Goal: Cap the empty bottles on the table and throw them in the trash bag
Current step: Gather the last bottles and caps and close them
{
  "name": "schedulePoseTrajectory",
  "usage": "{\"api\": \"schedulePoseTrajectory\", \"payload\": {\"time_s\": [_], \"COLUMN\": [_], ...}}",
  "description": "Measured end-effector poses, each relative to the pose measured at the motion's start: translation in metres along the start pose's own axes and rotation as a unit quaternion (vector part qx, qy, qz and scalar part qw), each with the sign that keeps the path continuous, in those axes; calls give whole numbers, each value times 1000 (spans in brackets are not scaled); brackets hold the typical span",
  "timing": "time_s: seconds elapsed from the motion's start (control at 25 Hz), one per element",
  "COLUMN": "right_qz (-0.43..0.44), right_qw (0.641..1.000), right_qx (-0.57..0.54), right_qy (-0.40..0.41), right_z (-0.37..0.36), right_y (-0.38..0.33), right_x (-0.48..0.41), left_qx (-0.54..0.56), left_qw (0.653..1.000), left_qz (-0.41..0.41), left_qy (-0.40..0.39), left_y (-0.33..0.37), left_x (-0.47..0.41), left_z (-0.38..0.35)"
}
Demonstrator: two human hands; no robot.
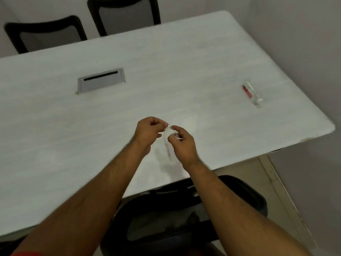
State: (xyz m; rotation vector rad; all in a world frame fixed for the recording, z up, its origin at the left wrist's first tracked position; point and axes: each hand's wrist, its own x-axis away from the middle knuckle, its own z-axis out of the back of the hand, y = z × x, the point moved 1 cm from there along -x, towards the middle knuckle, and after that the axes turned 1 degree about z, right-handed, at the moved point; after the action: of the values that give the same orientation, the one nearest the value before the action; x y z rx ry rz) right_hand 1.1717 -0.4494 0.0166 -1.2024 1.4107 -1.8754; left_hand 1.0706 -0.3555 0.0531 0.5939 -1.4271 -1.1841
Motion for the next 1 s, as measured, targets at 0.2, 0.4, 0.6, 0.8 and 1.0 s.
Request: {"api": "schedulePoseTrajectory", "payload": {"time_s": [0.2, 0.4, 0.6, 0.8, 1.0], "right_qz": [50, 51, 63, 87, 104], "right_qw": [999, 997, 995, 989, 973], "right_qx": [15, 54, 66, 117, 196], "right_qy": [14, 38, 34, -21, -65], "right_z": [28, 54, 87, 143, 240], "right_y": [-38, -36, -38, -44, -42], "right_x": [26, 43, 47, 18, -22], "left_qx": [200, 205, 107, -107, -350], "left_qw": [974, 968, 992, 990, 917], "left_qz": [99, 146, 56, -89, -189], "left_qy": [40, 10, -23, -27, -42], "left_y": [22, 20, 25, 46, 69], "left_x": [27, 44, 53, 45, 35], "left_z": [-18, -32, -55, -97, -190]}}
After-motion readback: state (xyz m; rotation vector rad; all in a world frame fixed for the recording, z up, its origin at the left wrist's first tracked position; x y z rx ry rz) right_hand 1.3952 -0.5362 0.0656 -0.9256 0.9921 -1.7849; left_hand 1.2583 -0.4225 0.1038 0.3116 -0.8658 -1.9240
